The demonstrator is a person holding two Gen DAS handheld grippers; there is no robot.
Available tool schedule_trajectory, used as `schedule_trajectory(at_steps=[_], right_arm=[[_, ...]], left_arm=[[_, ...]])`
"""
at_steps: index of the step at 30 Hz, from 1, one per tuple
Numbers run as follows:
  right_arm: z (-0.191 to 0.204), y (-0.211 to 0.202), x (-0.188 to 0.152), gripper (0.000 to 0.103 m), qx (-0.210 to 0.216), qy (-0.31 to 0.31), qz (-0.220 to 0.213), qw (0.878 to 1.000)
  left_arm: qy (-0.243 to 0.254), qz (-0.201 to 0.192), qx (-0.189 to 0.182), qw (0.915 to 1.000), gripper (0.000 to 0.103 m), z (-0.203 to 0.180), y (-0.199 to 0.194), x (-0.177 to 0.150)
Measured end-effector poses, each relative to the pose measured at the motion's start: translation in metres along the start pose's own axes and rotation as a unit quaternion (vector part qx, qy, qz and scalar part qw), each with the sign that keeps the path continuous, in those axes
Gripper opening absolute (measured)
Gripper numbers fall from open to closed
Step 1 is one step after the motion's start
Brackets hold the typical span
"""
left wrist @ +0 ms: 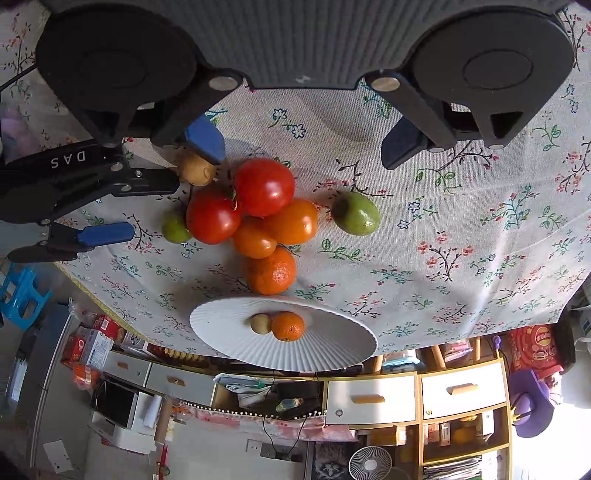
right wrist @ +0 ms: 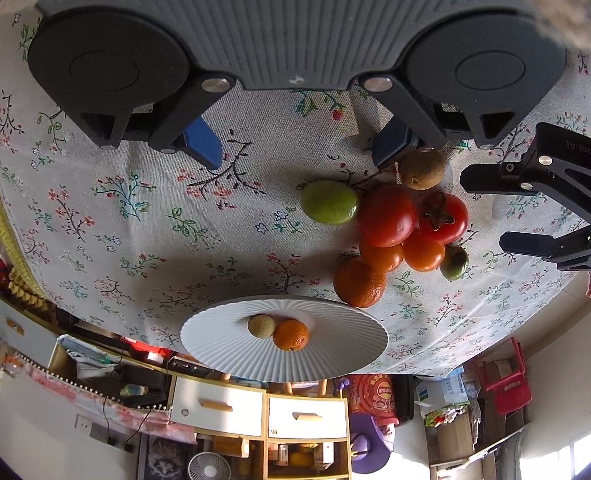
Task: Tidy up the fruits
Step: 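Close the left tool on a red tomato while the right tool grasps a green lime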
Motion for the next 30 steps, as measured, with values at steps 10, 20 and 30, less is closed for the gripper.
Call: schedule_trajectory(at_steps=[10,20,30], right_arm=[[0.010,-0.001,0.006,0.061,0.019,-0.011,-0.012,1.000],[0.008,0.001,0.012,0.044,0.030,-0.001,-0.017,0.999],[0.007,0.003,0.016,0.036,0.035,0.008,-0.021,0.999]], left_arm=[[-0.019,-0.008,-0.036,0.9991,0.066,-0.011,0.008,0.007],[-0.030,-0.008,-0.051,0.9982,0.049,-0.013,0.012,0.011],[-0.030,-0.003,-0.049,0.9983,0.038,-0.012,0.012,0.012]])
Point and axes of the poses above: each gripper's, at about its wrist camera, not at the fingertips, and y roughly the way its jaws point, z to its left, x to its top, the point moved 6 cm from there along y, roughly the way its jaws point, and after that the axes turned 3 degrees about -y, right-handed, at the moved point
